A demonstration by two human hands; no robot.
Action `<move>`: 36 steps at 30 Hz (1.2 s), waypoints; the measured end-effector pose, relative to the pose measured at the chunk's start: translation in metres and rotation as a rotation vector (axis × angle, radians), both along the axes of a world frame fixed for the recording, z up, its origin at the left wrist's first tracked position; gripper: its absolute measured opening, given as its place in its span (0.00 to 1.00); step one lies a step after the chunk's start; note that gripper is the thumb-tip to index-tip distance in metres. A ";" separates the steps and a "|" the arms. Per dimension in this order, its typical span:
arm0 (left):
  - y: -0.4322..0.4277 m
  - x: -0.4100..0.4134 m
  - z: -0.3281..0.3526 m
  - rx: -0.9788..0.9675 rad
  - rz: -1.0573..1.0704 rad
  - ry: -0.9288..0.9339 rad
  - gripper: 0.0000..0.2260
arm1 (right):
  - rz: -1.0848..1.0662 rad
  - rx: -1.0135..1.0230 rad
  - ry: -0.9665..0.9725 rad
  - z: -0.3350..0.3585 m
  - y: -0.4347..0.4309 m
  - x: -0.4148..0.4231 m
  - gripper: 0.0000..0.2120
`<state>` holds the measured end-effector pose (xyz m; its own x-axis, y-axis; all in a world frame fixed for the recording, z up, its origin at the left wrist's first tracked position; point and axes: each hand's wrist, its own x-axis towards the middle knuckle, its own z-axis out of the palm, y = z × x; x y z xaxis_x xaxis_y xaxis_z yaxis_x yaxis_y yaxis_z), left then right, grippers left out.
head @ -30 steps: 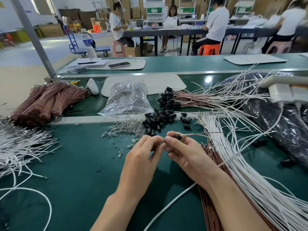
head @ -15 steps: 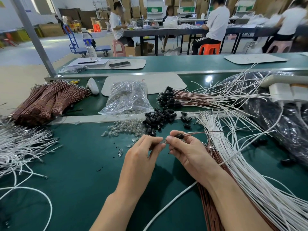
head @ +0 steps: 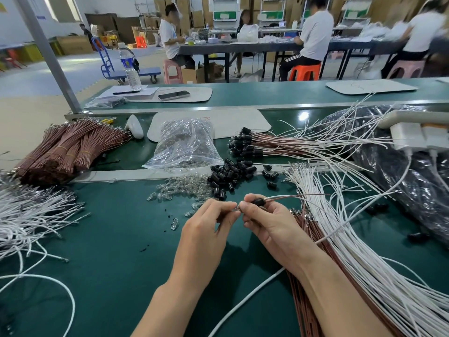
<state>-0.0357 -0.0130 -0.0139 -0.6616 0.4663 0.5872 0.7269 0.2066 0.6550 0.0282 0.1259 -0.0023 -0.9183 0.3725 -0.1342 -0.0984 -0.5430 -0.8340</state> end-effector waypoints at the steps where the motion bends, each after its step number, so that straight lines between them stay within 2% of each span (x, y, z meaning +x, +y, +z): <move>1: 0.000 0.000 0.000 -0.014 -0.004 0.008 0.04 | 0.001 -0.002 0.000 0.000 0.000 0.000 0.13; 10: -0.004 -0.005 0.000 -0.050 0.012 0.036 0.03 | 0.009 -0.028 0.000 0.004 0.004 0.001 0.20; 17: -0.003 -0.005 0.002 -0.005 0.035 0.015 0.04 | -0.122 -0.148 -0.039 0.004 0.008 -0.001 0.10; 19: -0.002 -0.005 0.002 -0.002 0.033 0.006 0.04 | -0.101 -0.134 -0.033 0.004 0.008 0.000 0.09; 25: -0.001 -0.004 0.001 0.014 0.010 0.004 0.05 | -0.019 -0.073 0.004 0.006 0.008 0.002 0.15; 29: 0.000 -0.005 0.001 0.026 0.004 -0.005 0.02 | 0.021 -0.026 0.012 0.006 0.006 0.003 0.18; 33: 0.001 -0.005 -0.001 0.035 0.002 -0.003 0.07 | 0.034 -0.007 0.001 0.008 0.004 0.003 0.18; 36: 0.001 -0.004 0.000 0.057 -0.007 -0.013 0.07 | 0.039 0.011 -0.002 0.009 0.004 0.003 0.18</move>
<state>-0.0399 -0.0118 -0.0141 -0.6663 0.4368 0.6044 0.7195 0.1637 0.6749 0.0312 0.1295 0.0065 -0.9317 0.3383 -0.1326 -0.0756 -0.5375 -0.8399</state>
